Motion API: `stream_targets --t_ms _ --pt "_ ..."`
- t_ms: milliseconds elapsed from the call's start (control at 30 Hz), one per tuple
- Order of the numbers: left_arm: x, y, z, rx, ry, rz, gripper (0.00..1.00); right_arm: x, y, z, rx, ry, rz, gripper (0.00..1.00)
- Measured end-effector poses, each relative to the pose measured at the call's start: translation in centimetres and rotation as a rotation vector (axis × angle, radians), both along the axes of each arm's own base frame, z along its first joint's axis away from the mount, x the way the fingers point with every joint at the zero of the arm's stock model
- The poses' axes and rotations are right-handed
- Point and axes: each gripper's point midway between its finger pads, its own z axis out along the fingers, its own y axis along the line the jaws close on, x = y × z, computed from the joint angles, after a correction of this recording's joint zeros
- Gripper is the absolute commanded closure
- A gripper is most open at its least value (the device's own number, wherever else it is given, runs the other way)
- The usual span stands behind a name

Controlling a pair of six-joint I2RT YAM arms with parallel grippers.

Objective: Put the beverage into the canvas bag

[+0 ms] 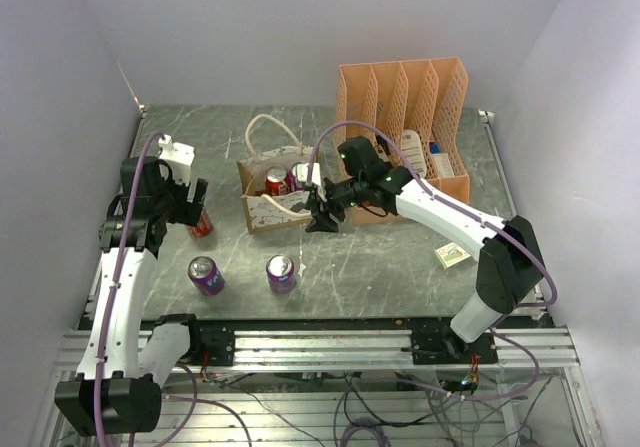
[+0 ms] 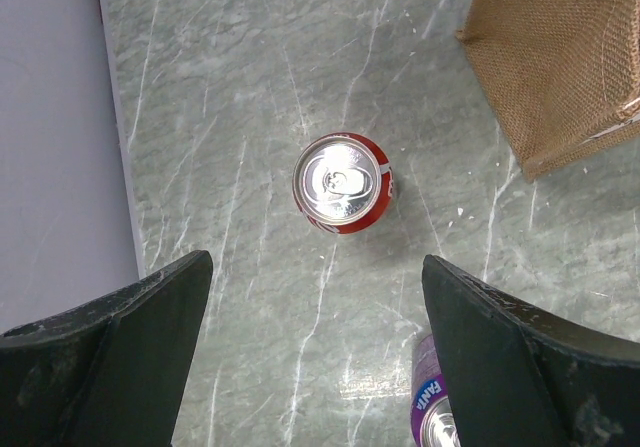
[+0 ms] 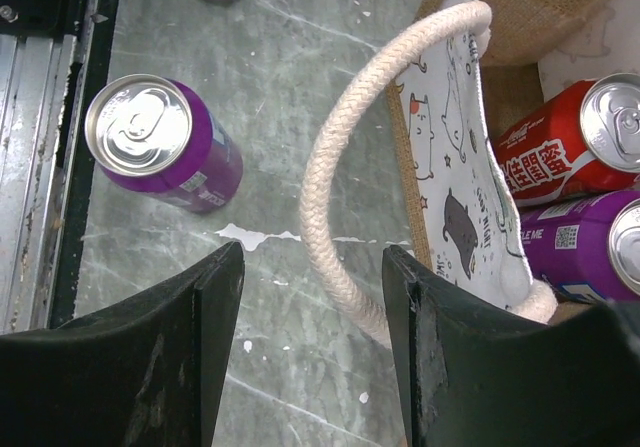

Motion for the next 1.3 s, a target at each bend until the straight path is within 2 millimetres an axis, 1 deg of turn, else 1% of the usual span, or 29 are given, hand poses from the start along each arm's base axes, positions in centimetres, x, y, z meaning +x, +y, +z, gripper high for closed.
stream_targets --t_ms 233,433,700,900,1033,1167,1300 --pt "-0.1 0.0 -0.4 0.001 -0.003 0.0 0.02 -0.4 -0.1 0.4 0.011 0.0 0.01 0.41" --pt "-0.2 0.0 -0.2 0.006 -0.01 -0.002 0.0 -0.7 0.1 0.6 0.027 0.009 0.02 0.41" --pt "0.5 0.2 -1.1 0.029 0.049 -0.025 0.0 -0.8 0.2 0.5 0.034 0.022 0.022 0.41" --pt "0.6 -0.1 -1.7 0.054 0.067 -0.082 0.01 -0.8 0.1 0.4 0.033 0.024 0.02 0.41" --pt "1.2 0.0 -2.9 0.062 0.108 -0.094 0.01 -0.8 0.1 0.3 0.03 0.021 0.019 0.4" --pt "1.8 0.1 -5.5 0.064 0.202 -0.107 0.01 -0.7 0.1 0.3 0.029 0.013 0.02 0.4" --pt "2.1 0.0 -7.2 0.054 0.263 -0.122 0.0 -0.8 0.1 0.3 0.027 0.011 0.023 0.41"
